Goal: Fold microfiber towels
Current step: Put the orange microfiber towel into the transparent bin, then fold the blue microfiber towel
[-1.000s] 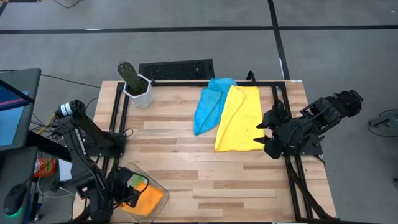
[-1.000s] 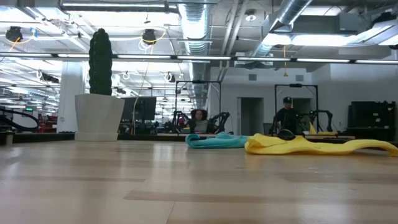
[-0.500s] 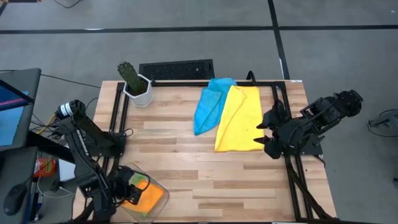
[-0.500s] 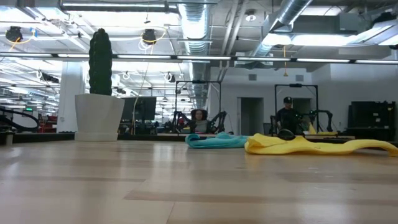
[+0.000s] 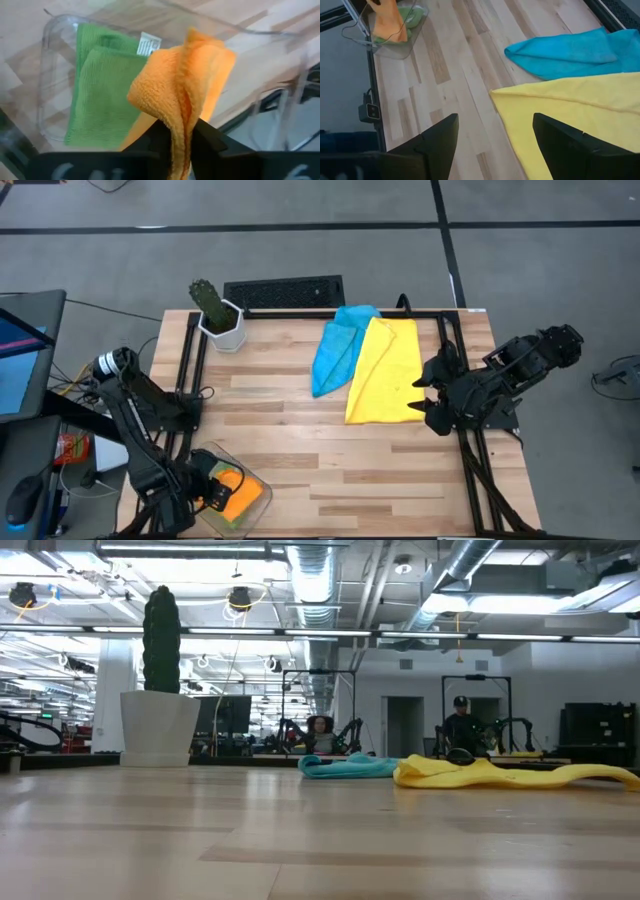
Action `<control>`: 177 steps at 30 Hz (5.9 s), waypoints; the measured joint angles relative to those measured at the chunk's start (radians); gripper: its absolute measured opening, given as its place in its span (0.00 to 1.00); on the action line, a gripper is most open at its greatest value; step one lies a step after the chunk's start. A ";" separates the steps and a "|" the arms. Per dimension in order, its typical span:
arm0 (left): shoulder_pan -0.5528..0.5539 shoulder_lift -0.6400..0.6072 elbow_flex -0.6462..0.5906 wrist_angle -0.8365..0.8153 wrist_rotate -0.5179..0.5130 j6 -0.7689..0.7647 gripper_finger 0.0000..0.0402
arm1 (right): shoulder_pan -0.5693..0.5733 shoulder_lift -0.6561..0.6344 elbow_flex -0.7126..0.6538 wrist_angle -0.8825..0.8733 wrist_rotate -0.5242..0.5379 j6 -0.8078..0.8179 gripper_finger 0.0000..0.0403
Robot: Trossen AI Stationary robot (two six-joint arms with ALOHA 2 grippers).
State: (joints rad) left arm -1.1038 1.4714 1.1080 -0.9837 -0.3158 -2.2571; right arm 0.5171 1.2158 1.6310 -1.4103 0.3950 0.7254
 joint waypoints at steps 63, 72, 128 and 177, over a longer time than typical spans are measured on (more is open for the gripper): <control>1.640 0.033 -0.005 0.746 0.408 1.832 0.54 | -0.313 0.149 -0.001 -0.046 0.049 0.305 0.70; 1.674 0.420 0.262 0.760 0.329 1.924 0.54 | -0.317 0.149 -0.001 -0.044 0.052 0.277 0.70; 1.333 0.790 0.833 -0.189 0.185 1.682 0.54 | -0.175 0.104 0.000 -0.078 0.052 0.116 0.70; 1.262 0.731 0.685 -0.102 0.113 1.432 0.40 | -0.169 0.104 0.000 -0.153 0.051 -0.029 0.70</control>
State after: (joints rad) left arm 0.1580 2.2028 1.7931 -1.0860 -0.2029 -0.8246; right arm 0.3477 1.3197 1.6306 -1.5635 0.4456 0.6968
